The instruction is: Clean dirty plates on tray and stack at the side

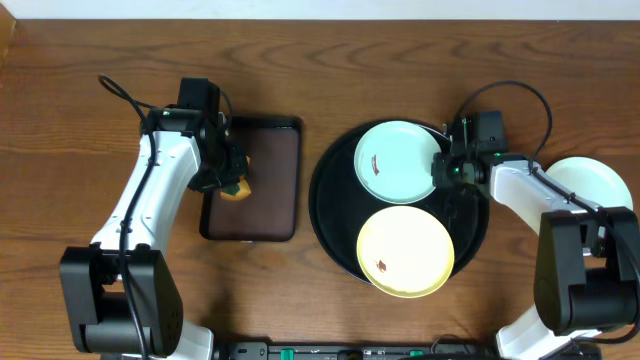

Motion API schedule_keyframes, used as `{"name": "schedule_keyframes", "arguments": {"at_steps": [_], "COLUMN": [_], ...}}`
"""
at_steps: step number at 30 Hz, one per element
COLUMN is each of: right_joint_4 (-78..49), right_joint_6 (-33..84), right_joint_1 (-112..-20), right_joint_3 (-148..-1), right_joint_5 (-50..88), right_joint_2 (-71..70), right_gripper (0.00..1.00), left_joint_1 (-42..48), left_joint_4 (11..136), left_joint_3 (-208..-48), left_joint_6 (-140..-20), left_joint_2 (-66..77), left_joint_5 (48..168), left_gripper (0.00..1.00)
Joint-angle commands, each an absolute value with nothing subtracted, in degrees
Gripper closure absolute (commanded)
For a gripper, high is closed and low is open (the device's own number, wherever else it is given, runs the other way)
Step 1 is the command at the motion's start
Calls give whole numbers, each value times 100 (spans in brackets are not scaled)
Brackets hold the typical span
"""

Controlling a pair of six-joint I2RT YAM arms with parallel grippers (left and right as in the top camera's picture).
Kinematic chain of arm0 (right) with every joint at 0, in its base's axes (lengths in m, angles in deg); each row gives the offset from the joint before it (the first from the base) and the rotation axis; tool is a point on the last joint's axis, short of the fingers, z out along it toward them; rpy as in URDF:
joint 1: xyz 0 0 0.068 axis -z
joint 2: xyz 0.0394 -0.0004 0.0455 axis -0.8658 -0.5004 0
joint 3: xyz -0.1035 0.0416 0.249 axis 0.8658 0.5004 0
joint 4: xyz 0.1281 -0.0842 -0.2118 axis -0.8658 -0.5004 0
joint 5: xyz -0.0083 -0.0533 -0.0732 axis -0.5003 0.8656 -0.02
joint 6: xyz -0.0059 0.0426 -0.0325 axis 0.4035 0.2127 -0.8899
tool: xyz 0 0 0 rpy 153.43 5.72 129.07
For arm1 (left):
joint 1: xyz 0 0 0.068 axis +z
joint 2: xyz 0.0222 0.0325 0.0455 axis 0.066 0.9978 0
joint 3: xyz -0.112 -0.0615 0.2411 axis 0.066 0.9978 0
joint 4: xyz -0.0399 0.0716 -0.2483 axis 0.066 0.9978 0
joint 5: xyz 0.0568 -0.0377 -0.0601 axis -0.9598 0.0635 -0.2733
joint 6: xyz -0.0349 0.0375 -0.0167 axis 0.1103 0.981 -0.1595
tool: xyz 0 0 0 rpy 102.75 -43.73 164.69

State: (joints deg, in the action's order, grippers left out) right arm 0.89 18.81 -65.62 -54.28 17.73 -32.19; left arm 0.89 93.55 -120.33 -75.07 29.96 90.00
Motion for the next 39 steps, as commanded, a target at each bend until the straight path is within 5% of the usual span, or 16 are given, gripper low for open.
{"name": "schedule_keyframes", "arguments": {"at_steps": [1, 8, 21, 39], "right_joint_4": [107, -33, -177, -322], "right_joint_6": [1829, 1951, 1995, 2039], "right_joint_1": [-6521, -6521, -6532, -6532], "right_joint_3": [-5487, -5487, -5487, -5487], "right_joint_5": [1760, 1742, 1740, 1738], "right_joint_2": [-3474, -3476, -3476, -3476], "right_gripper": [91, 97, 98, 99], "left_joint_1": [82, 82, -569, -884], "left_joint_4": [9365, 9302, 7011, 7840], "left_joint_3": [-12009, -11995, -10583, -11176], "left_joint_6": [-7360, -7295, -7456, -7970], "left_joint_2": [2992, 2994, 3599, 3352], "left_joint_5": [9118, 9113, 8259, 7889], "left_gripper": [93, 92, 93, 93]}}
